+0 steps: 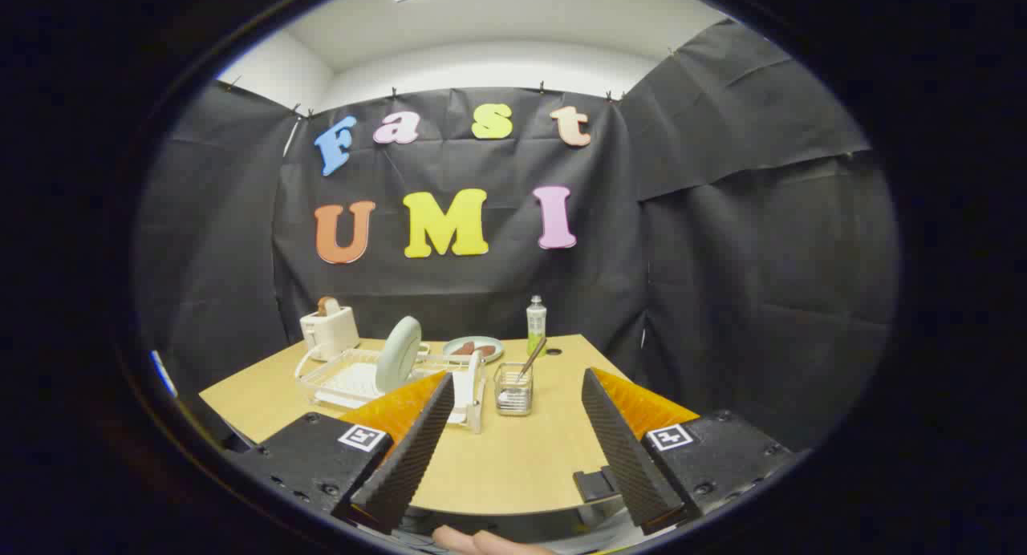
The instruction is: Take the plate from the dish rack, then take the spoon from the basket and place it into the plate.
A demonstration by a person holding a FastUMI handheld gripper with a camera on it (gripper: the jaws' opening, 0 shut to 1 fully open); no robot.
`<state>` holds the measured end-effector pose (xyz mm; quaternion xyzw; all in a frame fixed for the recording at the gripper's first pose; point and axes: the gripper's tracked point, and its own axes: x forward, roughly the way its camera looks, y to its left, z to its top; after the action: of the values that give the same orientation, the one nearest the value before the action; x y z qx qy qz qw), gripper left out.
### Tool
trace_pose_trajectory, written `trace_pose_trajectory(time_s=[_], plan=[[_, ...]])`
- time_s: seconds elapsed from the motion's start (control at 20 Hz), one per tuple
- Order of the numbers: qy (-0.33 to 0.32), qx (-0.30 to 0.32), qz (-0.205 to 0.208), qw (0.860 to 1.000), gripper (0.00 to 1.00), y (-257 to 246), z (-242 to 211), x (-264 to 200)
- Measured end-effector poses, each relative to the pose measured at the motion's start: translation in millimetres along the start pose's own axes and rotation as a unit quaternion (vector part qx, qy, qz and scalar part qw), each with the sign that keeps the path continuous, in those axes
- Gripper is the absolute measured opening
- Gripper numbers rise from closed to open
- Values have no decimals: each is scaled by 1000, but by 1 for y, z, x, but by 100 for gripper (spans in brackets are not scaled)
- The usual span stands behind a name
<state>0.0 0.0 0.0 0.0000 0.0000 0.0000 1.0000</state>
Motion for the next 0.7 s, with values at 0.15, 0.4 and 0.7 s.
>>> trace_pose_trajectory(time_s=[0.15, 0.4, 0.7], plan=[[5, 7, 15, 1000, 100, 2, -3, 1], [23, 18, 24, 999, 100, 2, -11, 5], [31, 13, 18, 999, 100, 3, -14, 16]])
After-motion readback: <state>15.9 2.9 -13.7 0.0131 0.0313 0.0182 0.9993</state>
